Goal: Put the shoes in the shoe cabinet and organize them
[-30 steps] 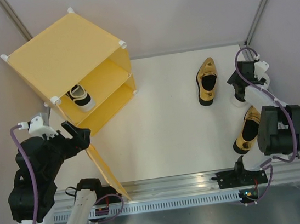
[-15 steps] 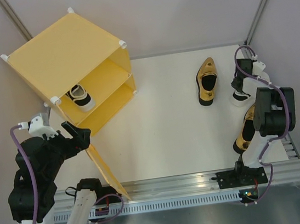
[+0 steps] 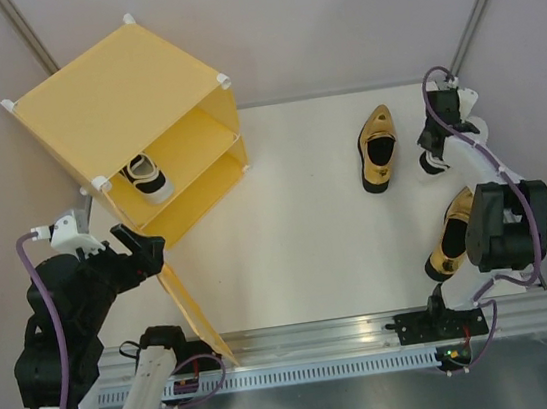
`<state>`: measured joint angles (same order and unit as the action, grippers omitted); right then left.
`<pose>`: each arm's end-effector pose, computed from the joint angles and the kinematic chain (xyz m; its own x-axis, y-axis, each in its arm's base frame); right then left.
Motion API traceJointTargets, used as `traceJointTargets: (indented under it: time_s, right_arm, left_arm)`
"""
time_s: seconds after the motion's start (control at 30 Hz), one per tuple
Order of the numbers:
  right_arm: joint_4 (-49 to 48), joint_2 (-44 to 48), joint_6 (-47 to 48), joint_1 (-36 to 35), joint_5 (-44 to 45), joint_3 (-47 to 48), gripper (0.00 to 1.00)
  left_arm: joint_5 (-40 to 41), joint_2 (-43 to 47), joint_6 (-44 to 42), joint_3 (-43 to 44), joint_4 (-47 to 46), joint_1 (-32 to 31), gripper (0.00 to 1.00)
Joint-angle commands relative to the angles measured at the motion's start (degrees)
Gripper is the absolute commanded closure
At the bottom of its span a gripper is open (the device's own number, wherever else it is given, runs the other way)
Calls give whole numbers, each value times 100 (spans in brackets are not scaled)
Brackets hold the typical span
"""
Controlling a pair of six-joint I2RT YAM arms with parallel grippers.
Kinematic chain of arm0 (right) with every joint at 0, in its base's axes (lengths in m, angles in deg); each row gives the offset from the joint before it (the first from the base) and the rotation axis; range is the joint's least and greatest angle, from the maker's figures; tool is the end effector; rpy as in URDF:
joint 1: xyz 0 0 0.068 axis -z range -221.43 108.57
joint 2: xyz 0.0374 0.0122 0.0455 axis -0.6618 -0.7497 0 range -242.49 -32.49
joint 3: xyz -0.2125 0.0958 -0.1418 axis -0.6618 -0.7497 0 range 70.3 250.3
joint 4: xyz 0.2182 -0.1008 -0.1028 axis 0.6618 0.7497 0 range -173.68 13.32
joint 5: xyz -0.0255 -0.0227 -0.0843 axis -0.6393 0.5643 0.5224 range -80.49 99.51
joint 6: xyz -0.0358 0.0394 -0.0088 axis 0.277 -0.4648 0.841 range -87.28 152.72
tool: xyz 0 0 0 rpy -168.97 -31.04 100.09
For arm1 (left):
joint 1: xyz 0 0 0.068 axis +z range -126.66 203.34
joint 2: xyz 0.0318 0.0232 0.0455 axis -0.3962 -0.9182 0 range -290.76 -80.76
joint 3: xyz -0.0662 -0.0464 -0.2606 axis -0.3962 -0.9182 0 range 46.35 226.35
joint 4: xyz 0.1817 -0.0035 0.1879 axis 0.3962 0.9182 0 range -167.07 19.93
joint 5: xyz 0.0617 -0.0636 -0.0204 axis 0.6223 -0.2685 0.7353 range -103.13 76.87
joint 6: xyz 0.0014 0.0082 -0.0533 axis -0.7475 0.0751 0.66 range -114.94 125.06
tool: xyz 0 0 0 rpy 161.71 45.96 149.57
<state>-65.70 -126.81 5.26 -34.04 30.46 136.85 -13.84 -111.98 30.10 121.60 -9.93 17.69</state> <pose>0.3548 -0.0589 0.2389 -0.4608 0.4940 -0.7373 0.6538 0.7507 0.0944 0.0293 -0.0035 0.4206 -0.4005 -0.3857 -0.8312 -0.0659 0.9169 -0.3937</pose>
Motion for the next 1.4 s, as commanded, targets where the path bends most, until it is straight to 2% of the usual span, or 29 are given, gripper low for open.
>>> traceJointTargets:
  time_s: [0.0, 0.33, 0.47, 0.6, 0.7, 0.9, 1.0, 1.03, 1.07, 1.1, 1.2, 1.37]
  right_arm:
    - [83, 511, 618, -702, 15, 683, 99]
    - [408, 582, 1111, -3120, -372, 615, 99]
    - [15, 398, 1383, -4139, -442, 202, 99]
    - [-689, 178, 1989, -5175, -899, -429, 99]
    - [-1260, 20, 2270, -5703, -1066, -782, 99]
    - [-1595, -701, 2500, -6075, -1260, -836, 96]
    - [-1622, -676, 2430, -6136, -1409, -915, 68]
    - [-1648, -510, 2439, -6162, -1444, -993, 48]
    - [-1666, -395, 2430, -6232, -1488, -1020, 40]
    - [-1631, -298, 2395, -6277, -1480, -1073, 27]
    - [-1473, 150, 2333, -6417, -1313, -1152, 11]
    - [-1209, 897, 2070, -6470, -734, -1345, 6]
  left_arm:
    - [-78, 11, 45, 17, -183, 2, 8]
    - [-122, -24, 36, -10, -183, -6, 8]
    - [-122, -16, 19, -1, -157, 3, 8]
    - [-70, 20, -16, -1, -113, 3, 8]
    - [-43, 55, -25, -1, -43, 2, 8]
    - [-61, 99, -95, 17, 10, 3, 8]
    - [-35, 143, -148, 17, 80, 3, 8]
    - [-34, 160, -148, 17, 98, -6, 8]
    - [-34, 178, -166, 17, 124, 2, 8]
    - [-8, 169, -175, 8, 142, 3, 8]
    - [10, 152, -175, 8, 168, 3, 8]
    - [18, 99, -175, 69, 177, 3, 8]
